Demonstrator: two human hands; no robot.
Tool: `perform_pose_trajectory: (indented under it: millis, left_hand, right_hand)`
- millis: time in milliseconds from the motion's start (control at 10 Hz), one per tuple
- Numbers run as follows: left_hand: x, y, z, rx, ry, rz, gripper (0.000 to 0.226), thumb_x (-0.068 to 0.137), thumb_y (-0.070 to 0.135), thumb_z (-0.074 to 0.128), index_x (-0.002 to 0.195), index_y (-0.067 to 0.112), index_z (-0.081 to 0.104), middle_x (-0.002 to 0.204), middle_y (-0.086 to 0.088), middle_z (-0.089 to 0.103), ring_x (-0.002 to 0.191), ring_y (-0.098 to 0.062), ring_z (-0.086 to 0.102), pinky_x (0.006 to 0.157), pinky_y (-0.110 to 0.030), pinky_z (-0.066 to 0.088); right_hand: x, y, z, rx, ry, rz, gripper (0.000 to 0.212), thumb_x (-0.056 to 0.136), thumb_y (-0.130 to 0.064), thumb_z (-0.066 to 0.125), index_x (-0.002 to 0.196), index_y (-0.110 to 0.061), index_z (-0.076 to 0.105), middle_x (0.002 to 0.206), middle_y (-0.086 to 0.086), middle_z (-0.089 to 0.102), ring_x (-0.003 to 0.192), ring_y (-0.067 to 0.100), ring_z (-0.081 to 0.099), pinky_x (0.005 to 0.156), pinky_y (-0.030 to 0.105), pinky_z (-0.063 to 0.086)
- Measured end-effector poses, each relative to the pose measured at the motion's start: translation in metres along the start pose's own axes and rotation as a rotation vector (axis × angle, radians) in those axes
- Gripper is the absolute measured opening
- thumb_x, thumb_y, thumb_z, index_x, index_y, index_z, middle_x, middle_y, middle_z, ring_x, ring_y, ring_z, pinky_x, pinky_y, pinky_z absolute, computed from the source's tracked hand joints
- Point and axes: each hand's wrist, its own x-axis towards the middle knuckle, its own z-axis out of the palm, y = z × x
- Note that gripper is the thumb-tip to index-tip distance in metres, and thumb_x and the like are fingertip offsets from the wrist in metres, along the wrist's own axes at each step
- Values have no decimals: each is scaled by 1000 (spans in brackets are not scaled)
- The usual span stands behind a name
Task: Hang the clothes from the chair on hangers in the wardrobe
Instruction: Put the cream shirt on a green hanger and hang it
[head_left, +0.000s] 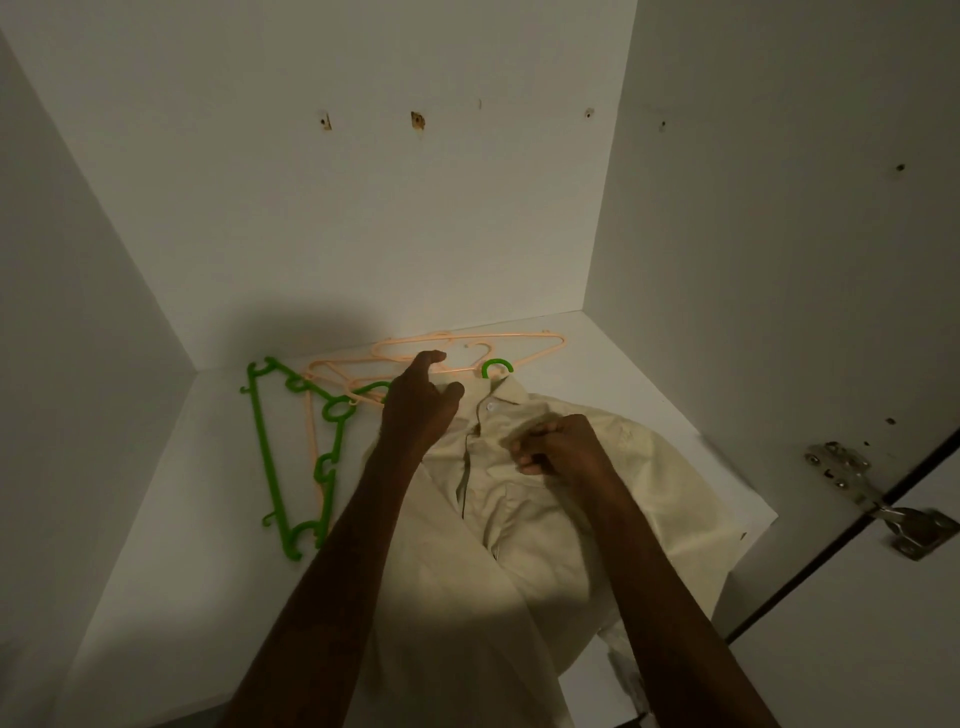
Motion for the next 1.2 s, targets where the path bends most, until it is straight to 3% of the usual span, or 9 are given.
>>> perform_pose_trajectory:
  millis: [100,200,300,400,500,700,900,1100,1200]
  left_hand:
    - [34,-5,-1,281,97,62,29,94,47,55,112,27,67,104,-2,72,99,-26,66,87,-38,51]
    - [57,-1,-4,404,-61,-32,52,99,63,42,111,22,70,113,-3,70,106,-27,64,94,-41,49]
    - [71,10,-11,382,-397,-220,74,98,72,31,102,11,72,88,-11,72,75,-24,66,75,-33,53]
    - [71,13,-13,292,-403,-307,72,98,70,36,95,6,68,67,-10,69,53,-21,64,57,-27,53]
    - [68,5,-13,199,-188,-315,59,101,54,48,82,1,65,53,-10,69,48,-25,70,64,-36,63]
    - [50,-4,-20,375,-125,-316,43,71,37,87,83,5,60,83,-11,75,79,-24,73,78,-32,58]
    - [33,-1,-24,130,-204,-442,20,87,2,69,78,7,53,80,-12,69,52,-16,68,46,-24,54]
    - [14,4,-24,-157,-104,-585,3,92,-5,61,91,-5,64,76,-23,69,47,-21,68,48,-36,61]
    - [6,15,-33,-186,-85,-504,21,97,1,54,78,10,52,95,-18,68,63,-21,70,51,-30,61]
  right_hand:
    - [10,-21,-20,-216,220,-95,11,82,4,69,71,4,71,67,24,71,53,29,65,48,29,53]
    - [25,-38,-18,-321,343,-177,16,86,-12,72,77,1,71,67,15,73,51,21,67,49,29,54]
    - [61,-50,3,-421,318,-139,43,85,-45,73,81,-3,68,69,11,74,58,26,72,61,38,61]
    - [77,-53,18,-589,272,-55,65,76,-70,65,88,-5,66,79,9,74,72,30,73,75,43,61]
    - [84,-57,30,-862,159,12,62,74,-67,70,98,-11,60,96,5,66,90,26,65,81,36,53]
    - [82,-58,27,-885,123,29,29,79,-29,69,97,-12,55,106,11,68,98,32,67,84,42,59]
    - [57,-33,15,-788,235,-125,14,89,-20,64,93,-8,59,83,3,61,90,31,65,72,35,47]
    - [21,-10,16,-552,384,-322,7,90,-8,61,93,-12,64,87,2,69,80,24,64,69,33,43]
    - [11,-12,18,-489,408,-405,11,89,-6,60,91,-16,62,81,-2,65,76,21,59,66,30,37]
